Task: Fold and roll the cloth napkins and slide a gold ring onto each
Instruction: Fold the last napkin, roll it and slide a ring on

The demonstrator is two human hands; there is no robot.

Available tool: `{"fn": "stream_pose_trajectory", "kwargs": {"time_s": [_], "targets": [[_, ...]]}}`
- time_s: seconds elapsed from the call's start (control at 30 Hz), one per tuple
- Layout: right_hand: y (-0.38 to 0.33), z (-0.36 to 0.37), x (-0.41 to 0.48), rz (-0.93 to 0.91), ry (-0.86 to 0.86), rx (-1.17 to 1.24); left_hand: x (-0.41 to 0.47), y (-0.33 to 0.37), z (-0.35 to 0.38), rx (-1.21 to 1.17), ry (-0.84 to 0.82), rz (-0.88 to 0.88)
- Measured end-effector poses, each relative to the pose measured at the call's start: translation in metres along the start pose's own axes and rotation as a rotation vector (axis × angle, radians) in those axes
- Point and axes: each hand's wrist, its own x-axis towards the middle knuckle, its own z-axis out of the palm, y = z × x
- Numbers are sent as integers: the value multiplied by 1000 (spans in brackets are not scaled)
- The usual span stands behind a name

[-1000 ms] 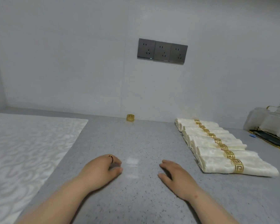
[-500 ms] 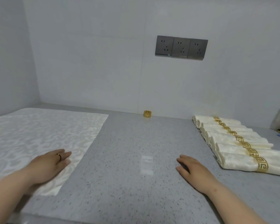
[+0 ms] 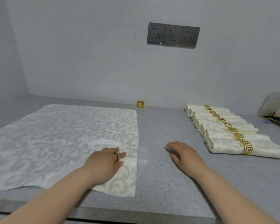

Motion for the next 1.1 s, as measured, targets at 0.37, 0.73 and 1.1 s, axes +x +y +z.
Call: {"fn": "stream_pose_trajectory", "kwargs": {"time_s": [0.37, 0.73, 1.1], "targets": [[-19, -23, -56, -37, 145, 335, 12, 77, 5, -212, -101, 167], [-21, -11, -104, -330, -81, 13, -26, 68, 4, -325, -166, 339], [-25, -39, -118, 0, 5, 368, -70, 55, 13, -8, 69, 367]]}}
